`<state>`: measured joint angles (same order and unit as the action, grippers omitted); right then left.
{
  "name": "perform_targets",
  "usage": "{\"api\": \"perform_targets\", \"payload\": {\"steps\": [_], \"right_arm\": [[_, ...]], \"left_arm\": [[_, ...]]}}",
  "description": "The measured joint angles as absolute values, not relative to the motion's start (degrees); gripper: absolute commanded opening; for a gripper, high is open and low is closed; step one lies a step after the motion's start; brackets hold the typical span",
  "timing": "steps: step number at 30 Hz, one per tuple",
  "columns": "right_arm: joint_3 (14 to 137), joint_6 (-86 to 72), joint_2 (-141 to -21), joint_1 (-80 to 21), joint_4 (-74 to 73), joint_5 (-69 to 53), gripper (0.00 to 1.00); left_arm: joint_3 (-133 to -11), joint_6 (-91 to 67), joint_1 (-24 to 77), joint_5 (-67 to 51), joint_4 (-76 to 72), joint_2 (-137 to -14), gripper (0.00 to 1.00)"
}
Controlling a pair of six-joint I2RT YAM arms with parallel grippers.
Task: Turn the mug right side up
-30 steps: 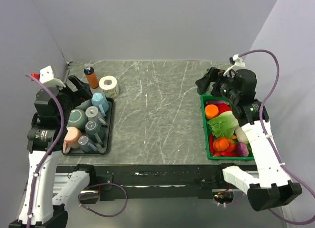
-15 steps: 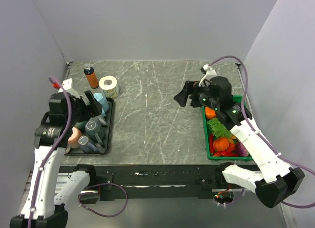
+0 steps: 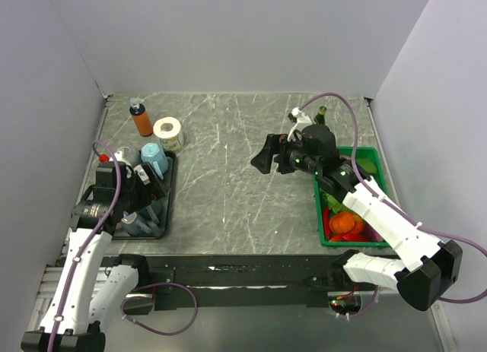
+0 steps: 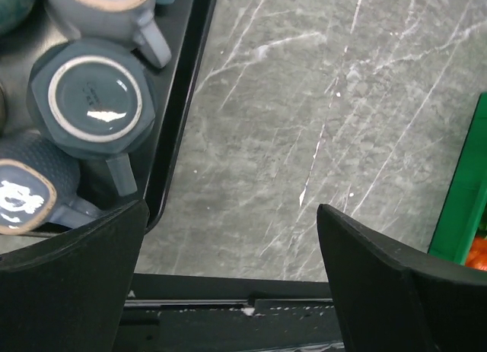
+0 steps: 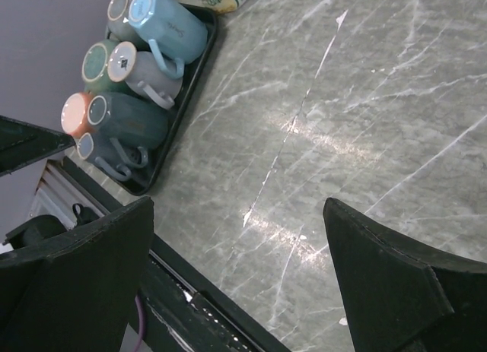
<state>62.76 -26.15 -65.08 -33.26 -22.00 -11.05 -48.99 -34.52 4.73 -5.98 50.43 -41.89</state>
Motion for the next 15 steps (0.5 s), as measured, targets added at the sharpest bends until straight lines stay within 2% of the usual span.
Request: {"api": "perform_targets", "payload": {"steps": [3, 6, 15], "right_arm": [[61.78, -26.52, -65.08, -33.26, -21.58, -11.03, 0.98], [61.45, -26.87, -65.08, -33.26, -21.37, -11.05, 0.98], [61.25, -27.49, -65.91, -33.26, -20.01, -11.05, 0.98]], "left_arm": [[-47.40, -37.50, 5.43, -4.67, 50.09, -41.85, 0.95], [-46.13, -40.64, 7.16, -2.37, 50.48, -42.92, 0.99], [-46.17, -49.52, 13.06, 7.99, 50.65, -48.01, 0.99]]}}
